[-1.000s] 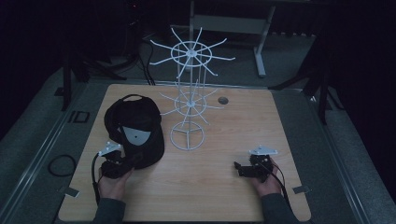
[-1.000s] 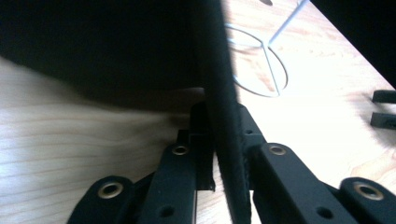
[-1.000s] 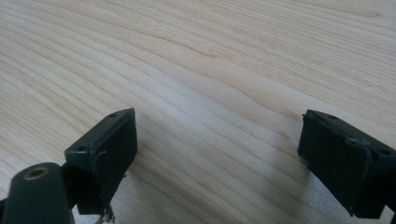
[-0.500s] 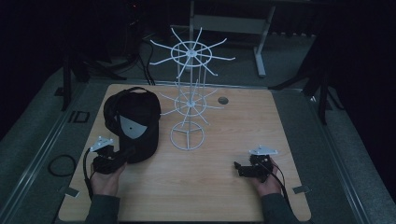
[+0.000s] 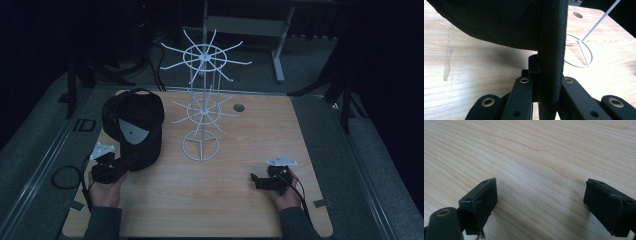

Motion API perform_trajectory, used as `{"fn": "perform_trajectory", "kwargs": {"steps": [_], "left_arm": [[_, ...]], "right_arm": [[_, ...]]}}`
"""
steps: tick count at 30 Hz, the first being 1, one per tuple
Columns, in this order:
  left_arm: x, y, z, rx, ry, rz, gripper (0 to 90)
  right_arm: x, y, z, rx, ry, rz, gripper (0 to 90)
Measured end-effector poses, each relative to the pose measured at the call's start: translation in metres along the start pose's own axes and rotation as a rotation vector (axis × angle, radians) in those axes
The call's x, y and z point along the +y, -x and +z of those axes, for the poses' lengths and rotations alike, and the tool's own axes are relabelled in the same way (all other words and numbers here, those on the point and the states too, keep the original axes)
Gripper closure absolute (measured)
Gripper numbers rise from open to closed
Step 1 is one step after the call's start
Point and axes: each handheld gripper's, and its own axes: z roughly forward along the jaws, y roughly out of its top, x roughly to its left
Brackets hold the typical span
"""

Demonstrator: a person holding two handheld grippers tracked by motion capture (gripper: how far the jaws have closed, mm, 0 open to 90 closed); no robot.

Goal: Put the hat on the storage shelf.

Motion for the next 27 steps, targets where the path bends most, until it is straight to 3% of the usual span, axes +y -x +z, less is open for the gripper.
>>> {"fn": "perform_trajectory", "kwargs": {"steps": [27], "left_arm": [[0.019,0.002,-0.013,0.043,0.055,0.057,86.6]], "right_arm": [[0.0,0.0,0.0,0.0,0.001,-0.001,11.7]]}}
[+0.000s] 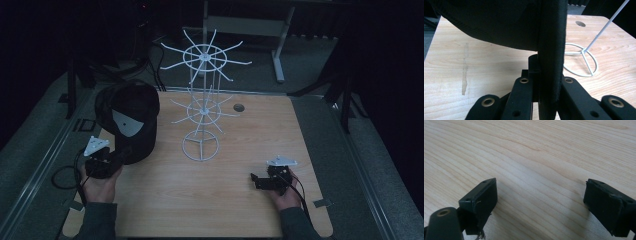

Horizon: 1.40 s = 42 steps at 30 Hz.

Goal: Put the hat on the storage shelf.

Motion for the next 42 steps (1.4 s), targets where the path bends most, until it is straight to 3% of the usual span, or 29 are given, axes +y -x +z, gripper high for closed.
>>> {"fn": "perform_trajectory", "kwargs": {"steps": [14,42], "left_arm": [[0.013,0.006,-0.01,0.014,0.052,0.052,86.6],[0.035,0.018,-0.019,0.029,0.154,0.094,86.5]], "right_arm": [[0.0,0.0,0.0,0.0,0.0,0.001,11.7],[0.0,0.0,0.0,0.0,0.0,0.001,11.7]]}}
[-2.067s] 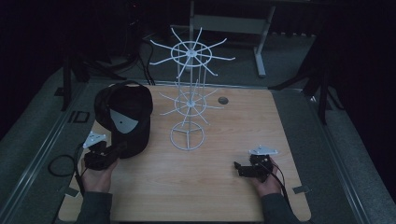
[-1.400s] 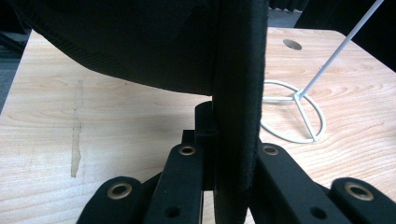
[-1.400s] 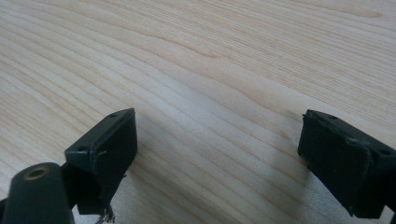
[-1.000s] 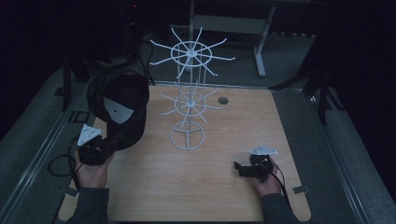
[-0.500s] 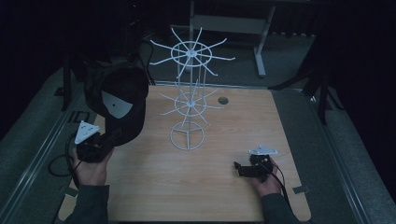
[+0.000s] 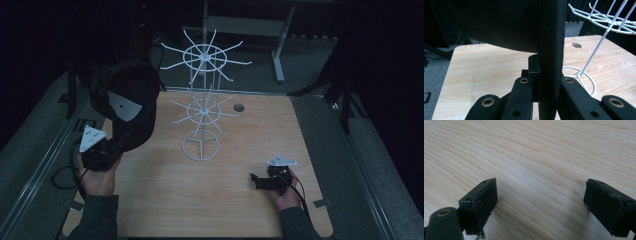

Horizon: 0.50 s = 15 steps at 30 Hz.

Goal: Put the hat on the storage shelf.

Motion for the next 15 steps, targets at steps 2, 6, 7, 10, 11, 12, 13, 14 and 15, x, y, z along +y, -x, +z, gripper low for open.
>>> {"fn": "perform_trajectory", "kwargs": {"steps": [2,6,7,10,11,12,13,14,15], "left_arm": [[0.0018,0.001,-0.0002,-0.002,0.007,0.004,86.5],[0.0051,0.0032,-0.0005,0.003,0.013,0.016,86.6],[0.0059,0.0036,-0.0005,0.003,0.015,0.019,86.5],[0.008,0.0051,-0.0009,0.004,0.023,0.026,86.6],[0.0086,0.0055,-0.0012,0.005,0.025,0.032,86.6],[0.0091,0.0061,-0.0014,0.004,0.027,0.037,86.6],[0.0096,0.0067,-0.0015,0.004,0.029,0.041,86.5],[0.0096,0.0067,-0.0015,0.004,0.029,0.041,86.6],[0.0107,0.0077,-0.0017,0.005,0.031,0.05,86.6]], "right_arm": [[0.0,0.0001,0.0,0.0,0.0,-0.001,11.7],[0.0,0.0,0.0,0.0,0.0,-0.001,11.7],[0.0,0.0,0.0,0.0,-0.001,-0.001,11.7],[0.0,0.0001,0.0,0.001,0.0,-0.001,11.7],[0.0,0.0,0.0,0.001,0.0,0.0,11.7],[0.0,0.0,0.0,0.0,0.0,0.0,11.6],[0.0,0.0,0.0,0.0,0.0,0.0,11.7],[0.0,0.0,0.0,0.0,0.0,0.0,11.7],[0.0,0.0,0.0,0.0,0.0,0.0,11.7]]}}
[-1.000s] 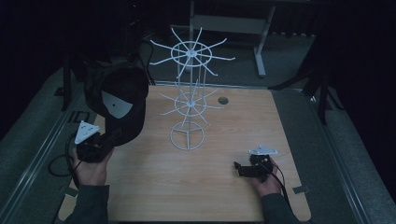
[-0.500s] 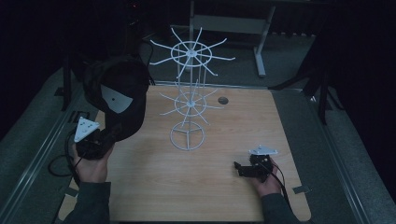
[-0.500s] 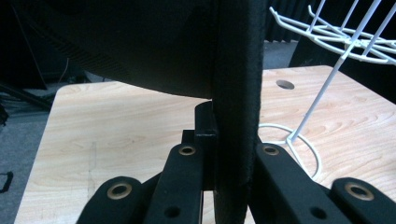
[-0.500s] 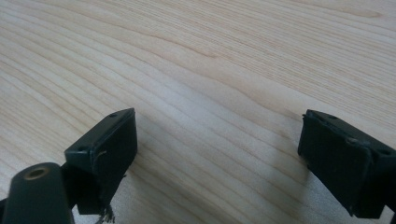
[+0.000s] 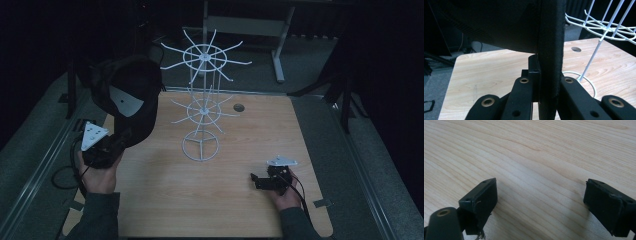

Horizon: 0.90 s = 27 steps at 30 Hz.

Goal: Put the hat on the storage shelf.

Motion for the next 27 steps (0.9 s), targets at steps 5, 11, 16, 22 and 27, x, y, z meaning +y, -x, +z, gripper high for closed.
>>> {"fn": "perform_trajectory", "kwargs": {"steps": [5,11,16,22,27], "left_arm": [[0.002,0.002,0.0,-0.001,0.006,0.008,86.6],[0.005,0.004,-0.001,0.004,0.018,0.02,86.5],[0.007,0.007,-0.002,0.009,0.027,0.033,86.6],[0.01,0.009,-0.003,0.013,0.034,0.049,86.5],[0.013,0.01,-0.003,0.019,0.04,0.05,86.5]], "right_arm": [[0.0,0.0,0.0,0.0,0.0,0.0,11.6],[0.0,0.0,0.0,0.0,0.0,0.0,11.7],[0.0,0.0,0.0,0.0,0.0,0.0,11.7],[0.0,0.0,0.0,0.0,0.0,0.001,11.6],[0.0,0.0,0.0,0.0,0.0,0.001,11.6]]}}
